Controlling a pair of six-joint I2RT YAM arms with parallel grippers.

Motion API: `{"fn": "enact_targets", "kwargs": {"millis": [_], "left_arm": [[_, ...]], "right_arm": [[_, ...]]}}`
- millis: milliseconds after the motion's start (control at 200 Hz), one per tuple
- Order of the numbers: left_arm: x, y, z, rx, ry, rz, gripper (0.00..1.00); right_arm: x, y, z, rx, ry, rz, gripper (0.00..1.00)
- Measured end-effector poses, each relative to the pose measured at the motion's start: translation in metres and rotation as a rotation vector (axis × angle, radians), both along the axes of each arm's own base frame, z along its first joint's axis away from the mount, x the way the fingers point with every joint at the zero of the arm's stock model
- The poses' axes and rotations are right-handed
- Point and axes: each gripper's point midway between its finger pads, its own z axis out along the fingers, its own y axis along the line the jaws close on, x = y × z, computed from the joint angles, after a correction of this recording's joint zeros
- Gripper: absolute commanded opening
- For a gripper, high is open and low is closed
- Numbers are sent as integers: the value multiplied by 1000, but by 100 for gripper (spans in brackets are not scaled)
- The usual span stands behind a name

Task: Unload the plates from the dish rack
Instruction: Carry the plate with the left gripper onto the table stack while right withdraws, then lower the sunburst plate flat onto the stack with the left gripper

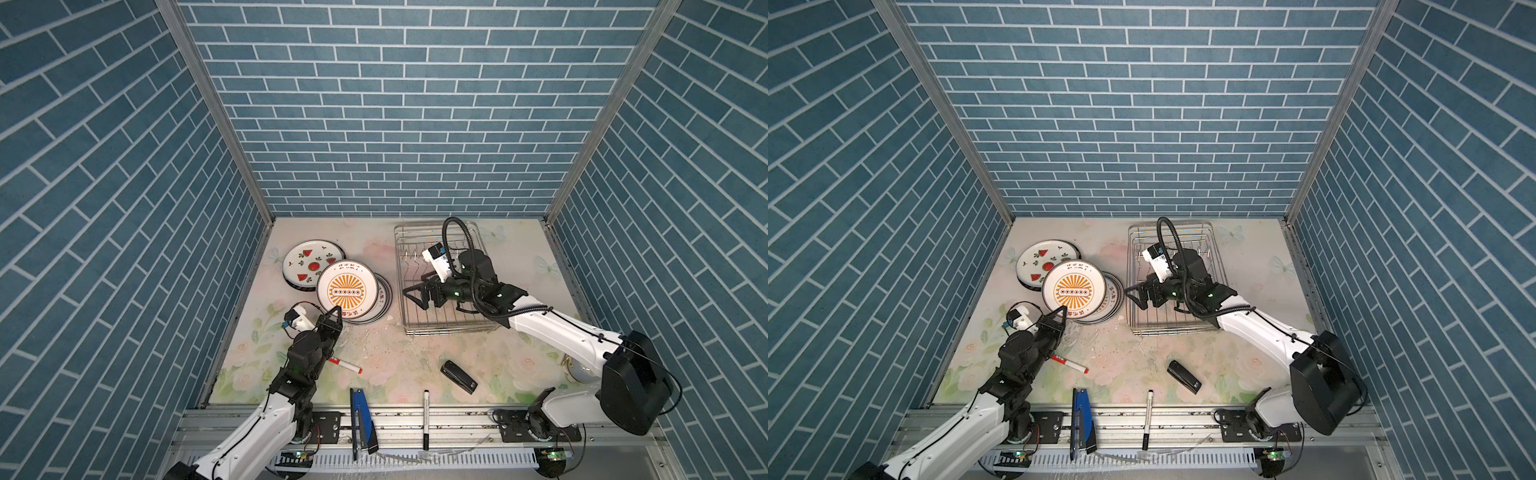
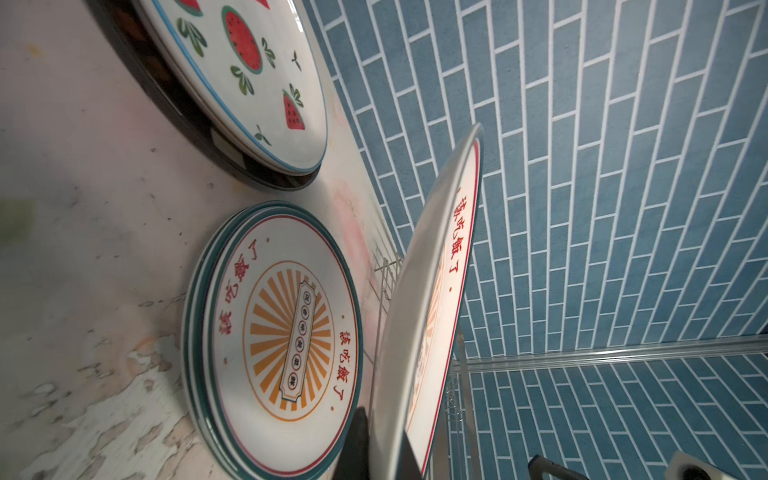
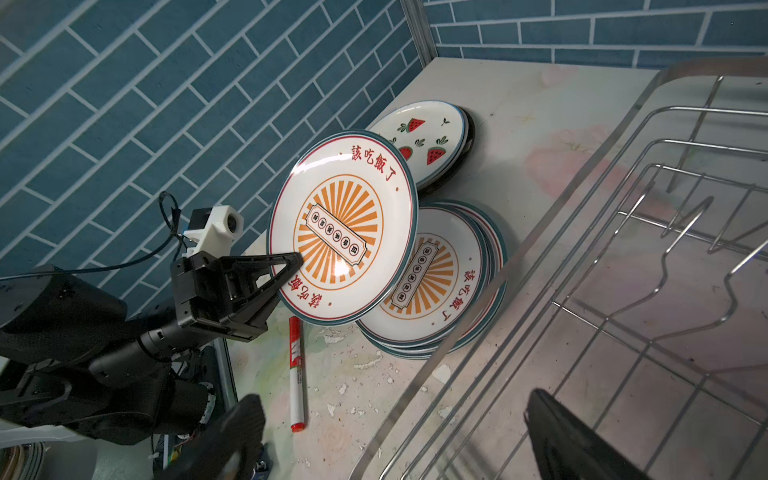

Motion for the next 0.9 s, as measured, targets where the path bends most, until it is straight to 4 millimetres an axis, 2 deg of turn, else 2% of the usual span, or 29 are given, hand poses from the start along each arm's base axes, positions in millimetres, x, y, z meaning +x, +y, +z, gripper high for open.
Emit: {"fn": "enact_targets", "kwargs": {"millis": [85,200,365,520,760,900], "left_arm": [[-1,0,-14,3,59,5,0],[-3,1,-29,7,126,12,0],[0,-2,-41,7,195,9,0],[3,-7,-49,1,249,-1,0],[6,-16,-55,-28,302,-26,0],[5,-16,-56,-42,314,-20,4]], "right_arm": [[-12,13,-7,-48,-30,29,99],[-22,27,-8,-78,-68,64,99],[-14,37,-8,-113,-92,56,99],[-9,35,-18,-158,-92,33,99],[-10,35,-22,-183,-100,34,99],[-10,35,-27,-199,-101,31,99]]}}
